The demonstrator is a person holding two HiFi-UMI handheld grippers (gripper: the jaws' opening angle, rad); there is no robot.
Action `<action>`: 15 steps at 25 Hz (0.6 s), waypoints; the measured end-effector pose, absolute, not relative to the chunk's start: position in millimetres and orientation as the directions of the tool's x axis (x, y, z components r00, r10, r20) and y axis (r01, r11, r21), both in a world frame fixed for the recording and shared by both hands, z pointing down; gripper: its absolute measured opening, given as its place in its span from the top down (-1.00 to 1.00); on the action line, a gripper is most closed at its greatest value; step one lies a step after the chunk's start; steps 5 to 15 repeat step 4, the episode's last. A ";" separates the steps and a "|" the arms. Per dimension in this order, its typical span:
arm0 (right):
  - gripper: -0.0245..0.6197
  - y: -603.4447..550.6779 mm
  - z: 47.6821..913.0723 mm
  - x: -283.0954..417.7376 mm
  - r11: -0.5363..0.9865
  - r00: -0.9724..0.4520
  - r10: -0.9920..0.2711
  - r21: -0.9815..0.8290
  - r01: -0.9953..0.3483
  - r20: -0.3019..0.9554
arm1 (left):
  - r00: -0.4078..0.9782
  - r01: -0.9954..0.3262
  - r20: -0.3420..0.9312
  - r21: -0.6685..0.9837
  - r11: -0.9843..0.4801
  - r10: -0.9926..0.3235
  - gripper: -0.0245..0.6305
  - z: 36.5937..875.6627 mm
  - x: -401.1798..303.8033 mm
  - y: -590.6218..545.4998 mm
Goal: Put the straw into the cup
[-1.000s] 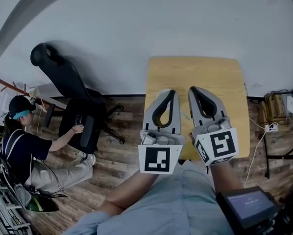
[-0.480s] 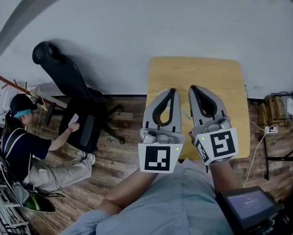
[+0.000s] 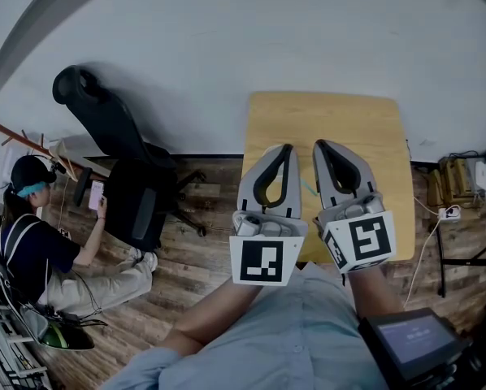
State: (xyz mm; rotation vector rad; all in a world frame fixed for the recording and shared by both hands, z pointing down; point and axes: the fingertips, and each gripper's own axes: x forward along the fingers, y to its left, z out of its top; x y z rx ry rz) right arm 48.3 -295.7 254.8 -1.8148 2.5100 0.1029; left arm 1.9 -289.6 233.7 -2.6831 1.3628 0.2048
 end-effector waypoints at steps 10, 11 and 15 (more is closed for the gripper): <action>0.93 -293.9 253.5 46.8 0.312 -0.313 -0.947 0.030 -0.950 -0.074 | 0.584 -0.809 -0.177 -0.048 -0.585 -0.792 0.95 232.6 0.3 -287.8; 0.93 -293.9 253.5 46.8 0.312 -0.313 -0.947 0.030 -0.950 -0.074 | 0.584 -0.809 -0.177 -0.048 -0.585 -0.792 0.95 232.6 0.3 -287.8; 0.93 -293.9 253.5 46.8 0.312 -0.313 -0.947 0.030 -0.950 -0.074 | 0.584 -0.809 -0.177 -0.048 -0.585 -0.792 0.95 232.6 0.3 -287.8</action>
